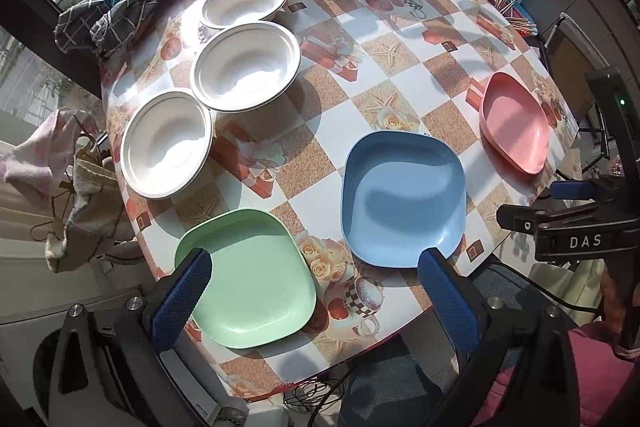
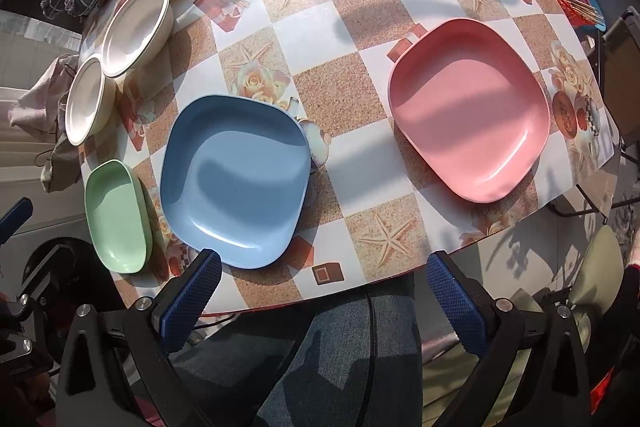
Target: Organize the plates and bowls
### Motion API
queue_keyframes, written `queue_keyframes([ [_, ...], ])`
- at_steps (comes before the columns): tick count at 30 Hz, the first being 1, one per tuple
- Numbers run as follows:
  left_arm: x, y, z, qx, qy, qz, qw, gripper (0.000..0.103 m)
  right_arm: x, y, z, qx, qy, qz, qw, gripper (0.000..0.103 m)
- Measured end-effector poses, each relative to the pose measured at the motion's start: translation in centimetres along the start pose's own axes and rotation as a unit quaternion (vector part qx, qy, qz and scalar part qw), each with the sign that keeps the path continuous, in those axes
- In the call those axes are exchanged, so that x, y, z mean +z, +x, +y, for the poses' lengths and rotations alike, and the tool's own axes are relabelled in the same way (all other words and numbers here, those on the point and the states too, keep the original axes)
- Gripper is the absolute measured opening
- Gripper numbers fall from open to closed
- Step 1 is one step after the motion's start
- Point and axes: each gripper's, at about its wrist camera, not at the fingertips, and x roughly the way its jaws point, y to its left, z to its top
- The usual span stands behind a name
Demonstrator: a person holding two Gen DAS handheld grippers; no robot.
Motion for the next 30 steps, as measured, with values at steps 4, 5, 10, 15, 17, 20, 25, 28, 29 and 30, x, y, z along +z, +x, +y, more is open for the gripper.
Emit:
queue_keyframes([
  [4, -0.1, -0.1, 0.1, -0.001, -0.005, -0.003, 1.0, 0.103, 0.1, 0.5, -0.5, 0.009, 0.002, -0.007, 1.0, 0.103],
  [5, 0.0, -0.1, 0.2, 0.0, -0.008, 0.001, 1.0, 0.103, 0.0, 0.5, -0.5, 0.009, 0.002, -0.006, 1.0, 0.103],
  [10, 0.2, -0.2, 0.4, 0.002, -0.011, 0.018, 0.9998, 0.103, 0.3, 0.4, -0.5, 0.017, 0.005, 0.001, 1.0, 0.103],
  [15, 0.5, -0.2, -0.1, 0.003, 0.0, 0.009, 1.0, 0.103, 0.2, 0.3, -0.7, 0.048, 0.007, -0.019, 0.999, 0.103],
  [17, 0.8, -0.1, -0.2, 0.0, 0.003, 0.016, 0.9999, 0.103, 0.2, 0.3, -1.0, 0.048, 0.007, -0.032, 0.998, 0.103],
  [20, 1.0, 0.0, -0.3, -0.001, 0.005, 0.021, 0.9998, 0.103, 0.4, 0.2, -1.3, 0.037, 0.012, -0.024, 0.999, 0.103],
  [25, 1.2, 0.1, -0.5, -0.003, 0.009, 0.022, 0.9997, 0.103, 0.4, 0.4, -1.4, 0.024, 0.018, -0.004, 1.0, 0.103],
  [28, 1.3, 0.2, -0.6, -0.004, 0.01, 0.025, 0.9996, 0.103, 0.4, 0.5, -1.4, 0.02, 0.018, -0.002, 1.0, 0.103],
  [29, 1.2, 0.2, -0.7, 0.001, 0.01, 0.022, 0.9997, 0.103, 0.4, 0.5, -1.4, 0.02, 0.018, 0.0, 1.0, 0.103],
  [30, 1.2, 0.3, -0.7, 0.001, 0.011, 0.025, 0.9996, 0.103, 0.4, 0.6, -1.4, 0.02, 0.017, -0.001, 1.0, 0.103],
])
